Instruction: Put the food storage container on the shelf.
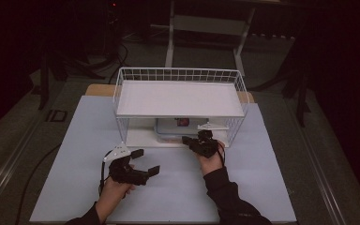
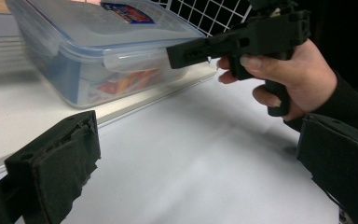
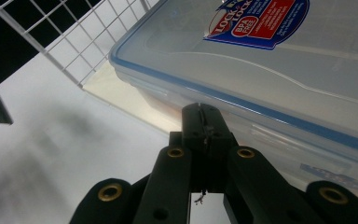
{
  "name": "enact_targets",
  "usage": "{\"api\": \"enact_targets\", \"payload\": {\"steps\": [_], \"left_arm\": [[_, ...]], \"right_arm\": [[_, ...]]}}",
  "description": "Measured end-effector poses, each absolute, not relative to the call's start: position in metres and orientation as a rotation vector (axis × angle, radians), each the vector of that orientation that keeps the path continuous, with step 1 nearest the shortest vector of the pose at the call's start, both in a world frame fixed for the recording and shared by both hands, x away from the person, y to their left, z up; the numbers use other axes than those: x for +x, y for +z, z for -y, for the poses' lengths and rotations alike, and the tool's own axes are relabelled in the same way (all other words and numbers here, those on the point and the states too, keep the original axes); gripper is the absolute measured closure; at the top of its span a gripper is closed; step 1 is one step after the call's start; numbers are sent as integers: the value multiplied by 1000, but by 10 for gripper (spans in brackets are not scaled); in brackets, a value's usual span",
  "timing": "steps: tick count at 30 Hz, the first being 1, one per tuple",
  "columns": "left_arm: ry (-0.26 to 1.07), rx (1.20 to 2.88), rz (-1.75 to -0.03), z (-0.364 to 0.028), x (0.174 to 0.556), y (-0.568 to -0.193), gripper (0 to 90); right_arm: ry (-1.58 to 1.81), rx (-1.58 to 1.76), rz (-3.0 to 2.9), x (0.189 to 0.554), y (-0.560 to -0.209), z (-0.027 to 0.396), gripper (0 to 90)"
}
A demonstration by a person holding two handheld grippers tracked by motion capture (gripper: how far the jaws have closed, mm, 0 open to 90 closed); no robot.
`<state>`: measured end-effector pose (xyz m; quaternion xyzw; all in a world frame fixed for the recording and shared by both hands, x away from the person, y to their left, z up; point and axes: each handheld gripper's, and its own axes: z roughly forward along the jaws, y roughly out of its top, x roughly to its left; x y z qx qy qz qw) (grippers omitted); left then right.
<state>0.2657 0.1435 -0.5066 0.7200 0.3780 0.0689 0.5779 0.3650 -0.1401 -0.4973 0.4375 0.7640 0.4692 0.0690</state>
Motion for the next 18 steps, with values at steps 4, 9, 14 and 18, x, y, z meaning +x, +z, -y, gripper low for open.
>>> {"api": "enact_targets", "payload": {"steps": [4,9,14,18], "left_arm": [[156,1690,-889,-144,267,-508,0],[157,1688,-883,-144,266,-508,0],[158,1689,-883,-144,266,-508,0],[163,1692,-881,-144,266,-507,0]], "right_arm": [[1403,1323,-2294,371,-497,138,899],[1389,1350,-2277,377,-496,136,898],[1383,1365,-2281,378,-496,133,898],[1389,1359,-2271,377,-496,132,882]]}}
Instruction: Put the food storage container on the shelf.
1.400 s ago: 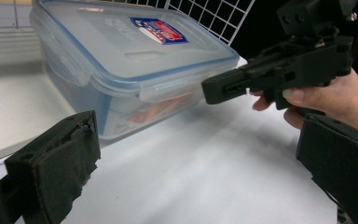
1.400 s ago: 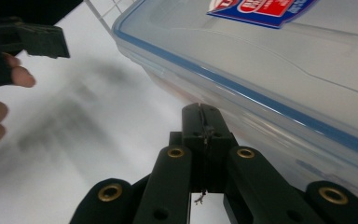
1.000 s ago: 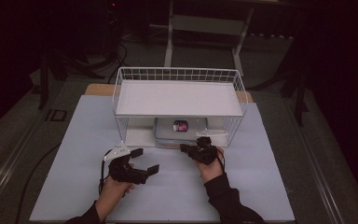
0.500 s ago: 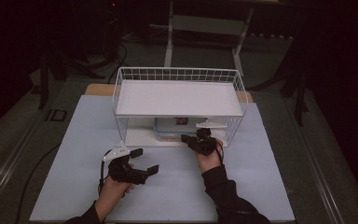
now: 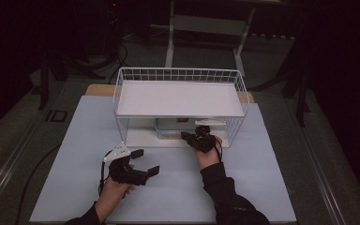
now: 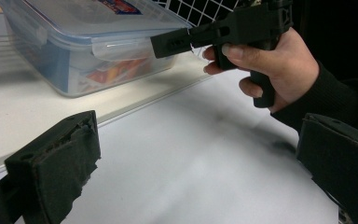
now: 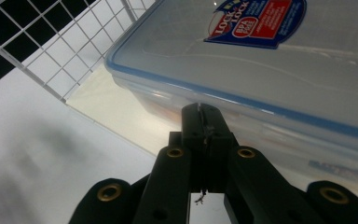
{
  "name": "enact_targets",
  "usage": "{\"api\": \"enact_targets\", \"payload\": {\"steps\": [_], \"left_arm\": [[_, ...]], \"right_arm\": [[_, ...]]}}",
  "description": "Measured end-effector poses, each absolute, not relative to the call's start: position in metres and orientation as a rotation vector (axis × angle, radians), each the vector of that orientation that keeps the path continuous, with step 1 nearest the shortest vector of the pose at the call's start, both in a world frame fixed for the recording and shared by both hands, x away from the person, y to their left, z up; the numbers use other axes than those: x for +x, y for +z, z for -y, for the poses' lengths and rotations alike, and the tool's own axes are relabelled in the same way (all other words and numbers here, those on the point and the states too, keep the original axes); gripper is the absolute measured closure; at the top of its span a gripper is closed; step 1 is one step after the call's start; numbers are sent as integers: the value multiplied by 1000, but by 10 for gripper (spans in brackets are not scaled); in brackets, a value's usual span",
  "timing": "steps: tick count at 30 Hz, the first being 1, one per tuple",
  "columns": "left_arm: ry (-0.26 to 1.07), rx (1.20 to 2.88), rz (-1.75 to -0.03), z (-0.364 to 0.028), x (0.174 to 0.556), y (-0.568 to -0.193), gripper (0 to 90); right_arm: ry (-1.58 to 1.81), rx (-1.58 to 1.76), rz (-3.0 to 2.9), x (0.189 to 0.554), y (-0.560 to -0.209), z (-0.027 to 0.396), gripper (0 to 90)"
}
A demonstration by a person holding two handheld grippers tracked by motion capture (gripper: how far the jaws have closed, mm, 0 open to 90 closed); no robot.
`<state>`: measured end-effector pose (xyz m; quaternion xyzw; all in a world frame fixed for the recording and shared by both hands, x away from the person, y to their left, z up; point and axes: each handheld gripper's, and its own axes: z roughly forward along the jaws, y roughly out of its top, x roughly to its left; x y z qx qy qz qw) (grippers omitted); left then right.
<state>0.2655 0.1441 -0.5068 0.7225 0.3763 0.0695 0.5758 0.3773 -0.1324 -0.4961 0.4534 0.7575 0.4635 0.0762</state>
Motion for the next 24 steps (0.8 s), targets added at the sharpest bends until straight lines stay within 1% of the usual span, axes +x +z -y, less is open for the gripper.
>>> {"api": "enact_targets", "payload": {"steps": [2,3,6,9,11,13,14,18,19,24], "left_arm": [[166,1692,-873,-144,265,-506,0],[170,1695,-871,-144,265,-505,0],[174,1695,-863,-144,263,-502,0],[182,1697,-848,-143,261,-499,0],[180,1698,-838,-143,260,-497,0],[185,1704,-829,-143,258,-496,0],[186,1704,-824,-143,256,-496,0],[180,1711,-815,-144,253,-494,0],[178,1709,-803,-144,249,-492,0],[175,1717,-785,-144,245,-490,0]], "right_arm": [[1395,1329,-2276,375,-496,133,827],[1399,1327,-2278,372,-495,133,781],[1402,1287,-2292,367,-494,135,607],[1427,1250,-2286,360,-490,138,474],[1453,1228,-2265,354,-487,141,368],[1510,1214,-2271,348,-485,145,240],[1518,1192,-2283,345,-484,146,203],[1548,1184,-2283,336,-482,153,184],[1557,1163,-2286,327,-480,158,170],[1567,1158,-2286,315,-478,168,169]]}}
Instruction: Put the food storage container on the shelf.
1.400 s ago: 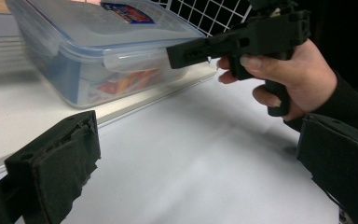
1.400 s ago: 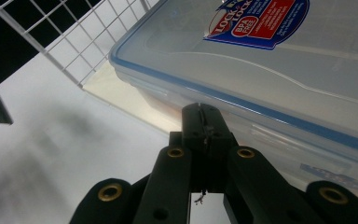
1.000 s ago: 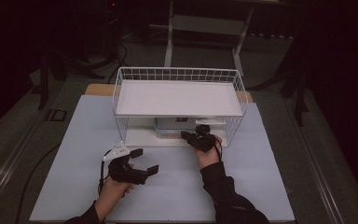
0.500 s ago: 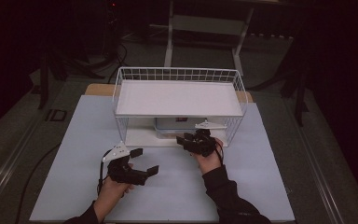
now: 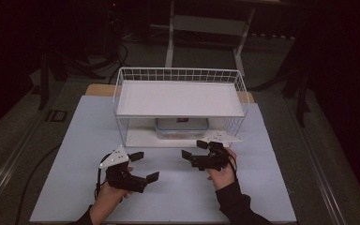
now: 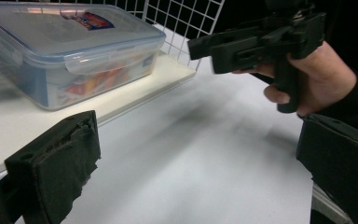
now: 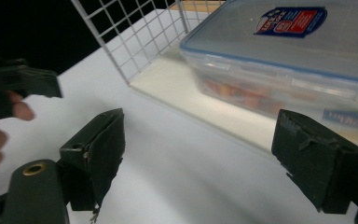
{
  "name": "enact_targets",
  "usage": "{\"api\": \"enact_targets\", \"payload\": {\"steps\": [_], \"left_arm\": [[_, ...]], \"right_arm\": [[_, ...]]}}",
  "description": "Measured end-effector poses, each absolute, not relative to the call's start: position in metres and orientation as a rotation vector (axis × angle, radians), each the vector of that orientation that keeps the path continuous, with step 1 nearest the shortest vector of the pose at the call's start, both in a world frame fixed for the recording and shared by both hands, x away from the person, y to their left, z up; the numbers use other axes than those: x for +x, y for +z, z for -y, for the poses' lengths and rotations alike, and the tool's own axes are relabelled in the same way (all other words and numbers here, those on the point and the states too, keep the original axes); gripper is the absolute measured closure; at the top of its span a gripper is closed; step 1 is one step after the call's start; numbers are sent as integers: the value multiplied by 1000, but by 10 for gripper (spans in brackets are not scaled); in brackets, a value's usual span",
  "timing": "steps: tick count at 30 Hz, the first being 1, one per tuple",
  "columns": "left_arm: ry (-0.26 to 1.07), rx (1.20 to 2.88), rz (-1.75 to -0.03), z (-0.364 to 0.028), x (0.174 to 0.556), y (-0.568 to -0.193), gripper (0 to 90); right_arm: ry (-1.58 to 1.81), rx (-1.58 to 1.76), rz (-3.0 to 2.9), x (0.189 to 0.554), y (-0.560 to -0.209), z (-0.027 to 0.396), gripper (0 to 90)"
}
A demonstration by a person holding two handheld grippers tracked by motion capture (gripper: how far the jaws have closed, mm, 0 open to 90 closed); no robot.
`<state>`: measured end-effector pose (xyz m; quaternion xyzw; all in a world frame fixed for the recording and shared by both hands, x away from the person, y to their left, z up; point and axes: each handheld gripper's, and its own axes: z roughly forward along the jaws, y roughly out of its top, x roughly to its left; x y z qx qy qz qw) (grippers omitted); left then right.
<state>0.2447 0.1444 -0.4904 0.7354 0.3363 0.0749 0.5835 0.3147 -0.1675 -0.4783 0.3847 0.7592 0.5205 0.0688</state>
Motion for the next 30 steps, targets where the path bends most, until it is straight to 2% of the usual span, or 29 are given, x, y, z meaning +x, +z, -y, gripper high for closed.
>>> {"api": "enact_targets", "payload": {"steps": [7,30], "left_arm": [[170,1735,-784,-148,241,-494,0],[217,1786,-766,-158,229,-507,0]], "right_arm": [[1529,1137,-2284,291,-484,188,169],[1438,1151,-2295,254,-505,234,170]]}}
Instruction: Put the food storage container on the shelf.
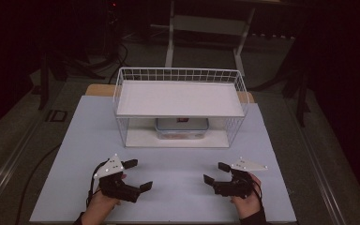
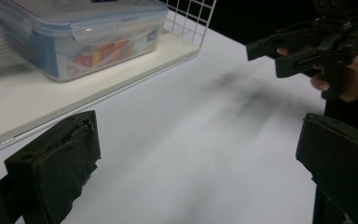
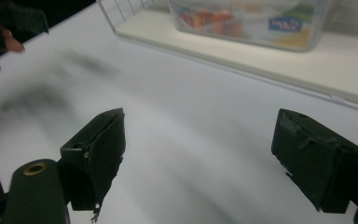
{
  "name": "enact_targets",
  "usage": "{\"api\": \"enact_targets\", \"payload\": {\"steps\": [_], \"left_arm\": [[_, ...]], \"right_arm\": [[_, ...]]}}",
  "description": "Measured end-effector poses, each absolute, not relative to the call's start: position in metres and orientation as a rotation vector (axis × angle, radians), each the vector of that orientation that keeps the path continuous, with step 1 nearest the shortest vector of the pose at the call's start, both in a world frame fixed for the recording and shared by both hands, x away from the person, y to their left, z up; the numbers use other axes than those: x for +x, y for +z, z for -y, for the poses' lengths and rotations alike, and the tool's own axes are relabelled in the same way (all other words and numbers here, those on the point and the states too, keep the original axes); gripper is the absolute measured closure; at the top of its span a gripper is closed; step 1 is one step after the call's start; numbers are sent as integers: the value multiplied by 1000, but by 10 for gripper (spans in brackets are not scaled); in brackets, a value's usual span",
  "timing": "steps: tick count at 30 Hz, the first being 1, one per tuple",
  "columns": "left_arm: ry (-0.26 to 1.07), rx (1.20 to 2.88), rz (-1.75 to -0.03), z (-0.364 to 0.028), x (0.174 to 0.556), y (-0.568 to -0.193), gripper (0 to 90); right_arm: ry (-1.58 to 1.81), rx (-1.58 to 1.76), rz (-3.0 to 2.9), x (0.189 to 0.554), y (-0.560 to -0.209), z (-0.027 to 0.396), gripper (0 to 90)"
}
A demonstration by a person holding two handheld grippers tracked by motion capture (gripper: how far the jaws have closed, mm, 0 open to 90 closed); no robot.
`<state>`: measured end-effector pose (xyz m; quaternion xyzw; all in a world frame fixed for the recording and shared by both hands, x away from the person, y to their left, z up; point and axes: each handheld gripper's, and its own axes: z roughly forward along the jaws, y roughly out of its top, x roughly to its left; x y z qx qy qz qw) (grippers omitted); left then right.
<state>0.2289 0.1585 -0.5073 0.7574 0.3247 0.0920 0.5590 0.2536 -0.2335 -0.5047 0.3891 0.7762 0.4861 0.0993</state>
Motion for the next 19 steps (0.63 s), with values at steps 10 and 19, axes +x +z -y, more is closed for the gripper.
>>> {"api": "enact_targets", "payload": {"steps": [10,19], "left_arm": [[233,1815,-765,-156,234,-518,0],[215,1819,-761,-154,235,-520,0]], "right_arm": [[1374,1153,-2268,247,-516,251,170],[1380,1184,-2263,250,-520,254,170]]}}
